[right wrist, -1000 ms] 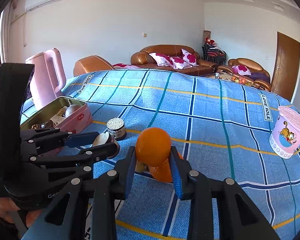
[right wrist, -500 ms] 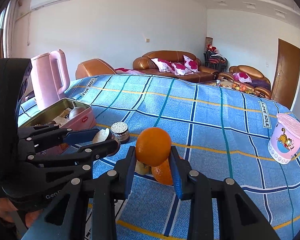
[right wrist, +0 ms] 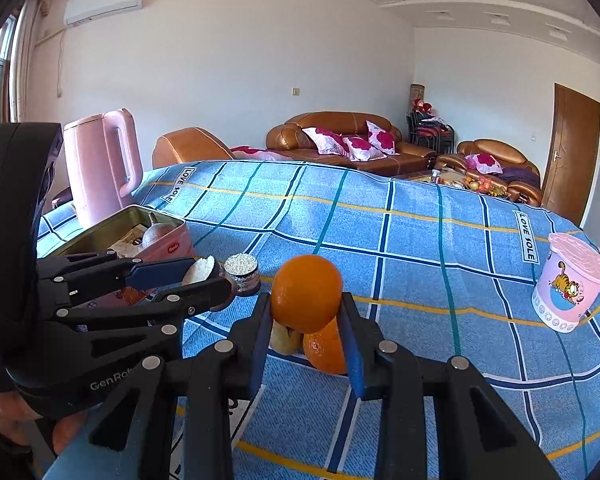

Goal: Organize fruits
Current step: 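Grasp the white round bun with the left gripper while right holds the orange, then carry the white bun and the orange over the tin box with both grippers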

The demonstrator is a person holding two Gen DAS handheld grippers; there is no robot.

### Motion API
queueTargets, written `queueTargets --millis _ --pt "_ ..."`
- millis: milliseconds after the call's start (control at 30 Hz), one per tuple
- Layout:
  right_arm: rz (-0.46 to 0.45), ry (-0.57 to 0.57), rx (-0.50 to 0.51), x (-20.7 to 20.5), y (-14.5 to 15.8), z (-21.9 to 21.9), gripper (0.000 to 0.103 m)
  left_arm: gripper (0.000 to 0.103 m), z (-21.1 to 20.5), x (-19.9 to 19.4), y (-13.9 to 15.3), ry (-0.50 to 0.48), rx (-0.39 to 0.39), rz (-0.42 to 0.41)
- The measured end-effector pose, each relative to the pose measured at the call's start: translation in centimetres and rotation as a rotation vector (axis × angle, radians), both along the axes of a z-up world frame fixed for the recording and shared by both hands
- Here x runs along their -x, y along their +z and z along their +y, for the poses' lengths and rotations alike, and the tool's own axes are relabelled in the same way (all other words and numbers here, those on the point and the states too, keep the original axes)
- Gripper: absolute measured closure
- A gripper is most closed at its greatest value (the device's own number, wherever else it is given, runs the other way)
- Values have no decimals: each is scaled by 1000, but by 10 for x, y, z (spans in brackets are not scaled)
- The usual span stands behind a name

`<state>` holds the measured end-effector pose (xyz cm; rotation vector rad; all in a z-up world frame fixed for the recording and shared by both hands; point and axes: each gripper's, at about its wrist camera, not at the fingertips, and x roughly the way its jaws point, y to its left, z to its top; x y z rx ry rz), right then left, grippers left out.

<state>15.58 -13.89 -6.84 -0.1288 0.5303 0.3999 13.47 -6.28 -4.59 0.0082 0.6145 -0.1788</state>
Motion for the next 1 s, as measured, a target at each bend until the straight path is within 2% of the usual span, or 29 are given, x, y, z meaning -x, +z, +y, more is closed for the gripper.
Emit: queueTargets --millis 1000 --pt "-66 11 -39 10 6 -8 68 68 2 17 10 33 -12 -106"
